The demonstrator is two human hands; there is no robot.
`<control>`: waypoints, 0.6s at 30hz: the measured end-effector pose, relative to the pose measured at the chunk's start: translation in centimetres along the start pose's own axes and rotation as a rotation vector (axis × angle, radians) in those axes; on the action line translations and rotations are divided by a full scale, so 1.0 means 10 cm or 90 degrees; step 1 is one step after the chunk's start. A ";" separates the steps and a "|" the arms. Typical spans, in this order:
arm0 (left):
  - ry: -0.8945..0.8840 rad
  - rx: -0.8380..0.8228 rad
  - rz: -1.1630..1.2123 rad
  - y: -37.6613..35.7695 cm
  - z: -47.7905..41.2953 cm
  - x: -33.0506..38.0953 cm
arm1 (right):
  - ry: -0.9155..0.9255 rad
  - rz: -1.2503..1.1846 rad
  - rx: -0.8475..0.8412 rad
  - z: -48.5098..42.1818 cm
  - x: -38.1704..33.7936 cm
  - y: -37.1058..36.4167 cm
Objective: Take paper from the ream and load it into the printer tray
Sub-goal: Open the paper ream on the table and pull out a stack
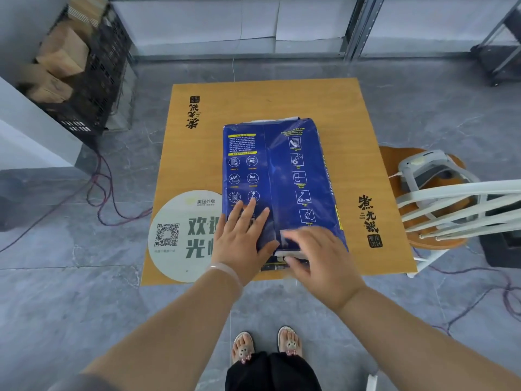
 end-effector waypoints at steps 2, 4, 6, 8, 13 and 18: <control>-0.034 -0.016 -0.021 -0.01 0.02 0.05 | -0.037 0.060 -0.078 -0.13 0.11 -0.12; -0.054 -0.044 -0.044 -0.05 0.02 0.07 | -0.041 0.125 -0.185 -0.17 0.19 -0.31; -0.051 -0.052 -0.055 -0.05 0.00 0.07 | -0.029 0.166 -0.183 -0.18 0.23 -0.37; -0.044 -0.047 -0.042 -0.01 -0.02 0.06 | -0.042 0.148 -0.151 -0.23 0.24 -0.32; -0.063 -0.049 0.038 0.18 -0.04 0.07 | -0.046 -0.001 -0.136 -0.28 0.19 -0.08; -0.096 -0.017 0.173 0.52 -0.20 0.23 | -0.005 -0.026 -0.075 -0.46 0.09 0.27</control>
Point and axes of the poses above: each hand's wrist, its own z-axis away from the middle knuckle, its own y-axis out of the back of the hand, x = y × z, the point moved 7 cm from there along -z, towards the middle knuckle, and after that the axes turned 7 degrees about x, right-handed, at the moved point
